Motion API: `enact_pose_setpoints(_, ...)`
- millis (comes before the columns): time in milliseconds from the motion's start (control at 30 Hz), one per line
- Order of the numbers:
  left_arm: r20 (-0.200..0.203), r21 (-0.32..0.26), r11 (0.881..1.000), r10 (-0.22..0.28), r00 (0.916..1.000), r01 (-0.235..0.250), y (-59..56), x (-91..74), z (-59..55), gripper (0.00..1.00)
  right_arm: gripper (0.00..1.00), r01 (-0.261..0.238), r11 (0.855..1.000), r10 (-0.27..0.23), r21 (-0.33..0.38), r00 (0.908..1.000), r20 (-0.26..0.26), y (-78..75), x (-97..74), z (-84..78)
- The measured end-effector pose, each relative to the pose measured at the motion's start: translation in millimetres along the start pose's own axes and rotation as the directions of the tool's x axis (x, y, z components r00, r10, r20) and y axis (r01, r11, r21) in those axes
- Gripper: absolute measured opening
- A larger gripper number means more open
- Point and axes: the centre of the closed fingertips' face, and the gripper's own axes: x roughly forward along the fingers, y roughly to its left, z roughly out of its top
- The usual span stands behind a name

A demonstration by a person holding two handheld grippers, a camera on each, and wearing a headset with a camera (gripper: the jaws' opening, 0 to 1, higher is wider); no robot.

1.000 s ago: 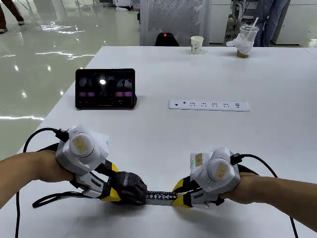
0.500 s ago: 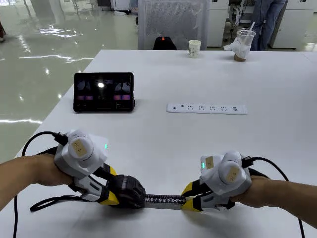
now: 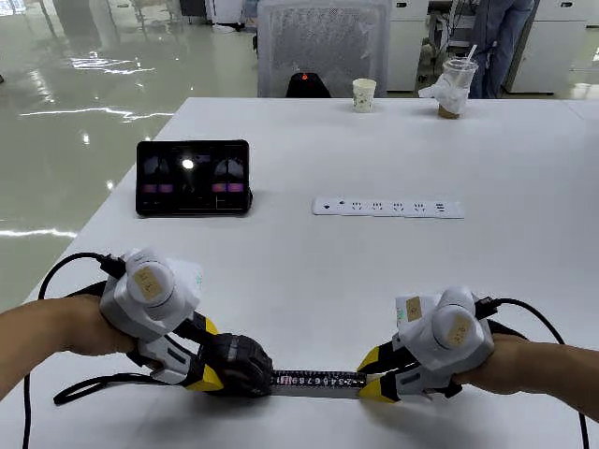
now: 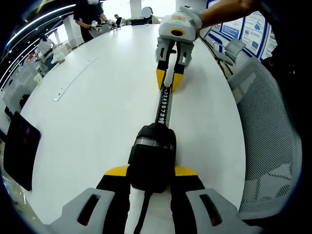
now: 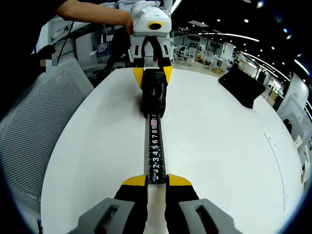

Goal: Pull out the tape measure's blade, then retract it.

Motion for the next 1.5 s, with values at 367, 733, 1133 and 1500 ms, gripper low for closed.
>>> enact_pose_setpoints(367, -0.001, -0.001, 1.000, 0.000, 1.0000, 0.000, -2.4, -0.7, 1.3, 0.26, 0.09, 0.007, 1.000, -0.007, 0.002, 0.9999, -0.010, 0.2, -9.8, -11.2)
enact_pose_setpoints(733, -0.006, -0.003, 1.000, 0.003, 1.0000, -0.003, -10.2, -4.3, 5.5, 0.26, 0.09, 0.020, 1.000, -0.020, 0.011, 0.9994, -0.030, 1.4, -22.9, -26.5)
enact_pose_setpoints(1133, -0.011, -0.004, 1.000, 0.001, 0.9999, -0.001, -14.0, -6.9, 7.8, 0.26, 0.09, 0.039, 0.999, -0.038, 0.025, 0.9979, -0.053, 0.4, -37.9, -44.2)
enact_pose_setpoints(1500, -0.016, -0.003, 1.000, -0.001, 0.9999, 0.001, -9.6, -5.4, 5.8, 0.26, 0.09, 0.051, 0.998, -0.049, 0.036, 0.9959, -0.077, -0.3, -53.3, -59.5)
